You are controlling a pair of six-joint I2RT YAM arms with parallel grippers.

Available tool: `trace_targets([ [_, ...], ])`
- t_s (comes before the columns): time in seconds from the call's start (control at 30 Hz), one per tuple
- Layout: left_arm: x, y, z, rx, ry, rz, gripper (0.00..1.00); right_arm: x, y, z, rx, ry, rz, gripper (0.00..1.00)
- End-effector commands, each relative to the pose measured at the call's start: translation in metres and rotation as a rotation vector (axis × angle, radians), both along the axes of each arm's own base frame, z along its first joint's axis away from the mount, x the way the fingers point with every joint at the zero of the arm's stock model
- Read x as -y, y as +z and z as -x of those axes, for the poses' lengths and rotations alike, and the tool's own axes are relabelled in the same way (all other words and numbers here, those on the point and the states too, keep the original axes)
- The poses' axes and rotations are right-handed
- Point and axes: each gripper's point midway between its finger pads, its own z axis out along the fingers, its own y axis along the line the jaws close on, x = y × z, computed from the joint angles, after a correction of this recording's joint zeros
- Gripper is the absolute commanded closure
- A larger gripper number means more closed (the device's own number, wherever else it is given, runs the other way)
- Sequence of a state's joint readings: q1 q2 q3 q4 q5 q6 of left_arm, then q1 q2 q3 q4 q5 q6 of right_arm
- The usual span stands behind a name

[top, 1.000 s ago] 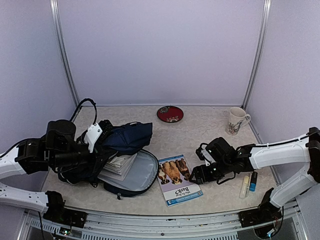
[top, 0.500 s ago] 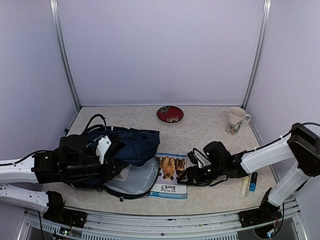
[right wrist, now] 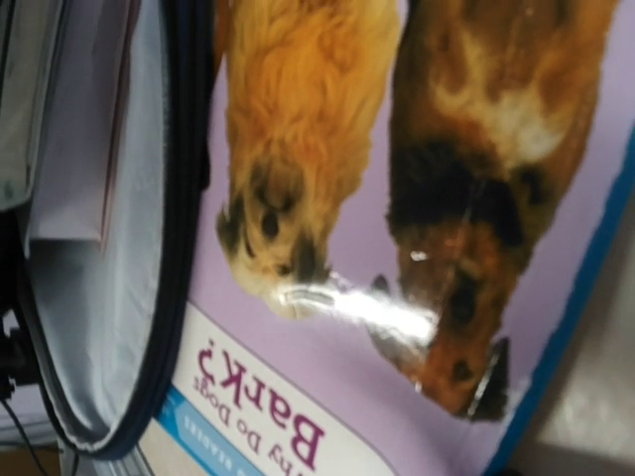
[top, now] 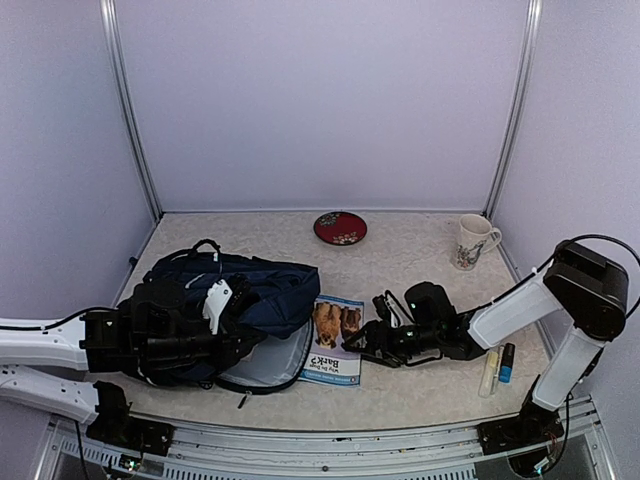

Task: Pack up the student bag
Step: Pass from the left arm to the right, then pass from the right arm to the left

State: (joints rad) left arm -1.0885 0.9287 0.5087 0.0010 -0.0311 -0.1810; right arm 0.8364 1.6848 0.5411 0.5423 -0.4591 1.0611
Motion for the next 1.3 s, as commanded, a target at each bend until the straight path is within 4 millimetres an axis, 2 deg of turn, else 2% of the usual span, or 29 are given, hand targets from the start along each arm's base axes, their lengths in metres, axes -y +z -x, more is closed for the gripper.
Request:
trace_targets([
  [0.0,0.023,0.050,0.021,0.046,-0.132,0.198,1.00,-0.038,0.056,-0.022,0.150,0.008,-0.192,0.30],
  [0.2,0.022,0.048,0.020,0.046,-0.128,0.194,1.00,-0.067,0.072,-0.015,0.198,0.075,-0.223,0.30],
  [0.5,0.020,0.045,0.019,0.048,-0.118,0.184,1.00,-0.067,0.089,-0.008,0.248,0.068,-0.282,0.33],
  [0.6,0.020,0.046,0.019,0.052,-0.116,0.185,1.00,-0.066,0.077,-0.010,0.222,0.050,-0.224,0.34],
  [0.77,0.019,0.047,0.019,0.056,-0.115,0.185,1.00,-0.055,0.041,-0.014,0.144,-0.005,-0.096,0.39],
  [0.83,0.018,0.047,0.018,0.058,-0.111,0.182,1.00,-0.054,0.035,-0.013,0.136,-0.005,-0.076,0.45],
  [0.97,0.016,0.050,0.016,0.067,-0.100,0.180,1.00,-0.051,0.036,-0.012,0.151,-0.004,-0.061,0.79],
  [1.07,0.014,0.054,0.015,0.081,-0.086,0.183,1.00,-0.041,0.040,-0.016,0.195,-0.016,-0.013,1.00],
  [1.17,0.009,0.066,0.009,0.113,-0.052,0.190,1.00,-0.023,0.048,-0.023,0.280,-0.032,0.101,1.00],
  [1.27,-0.001,0.089,-0.001,0.179,0.013,0.204,1.00,0.009,0.061,-0.034,0.422,-0.056,0.314,1.00],
])
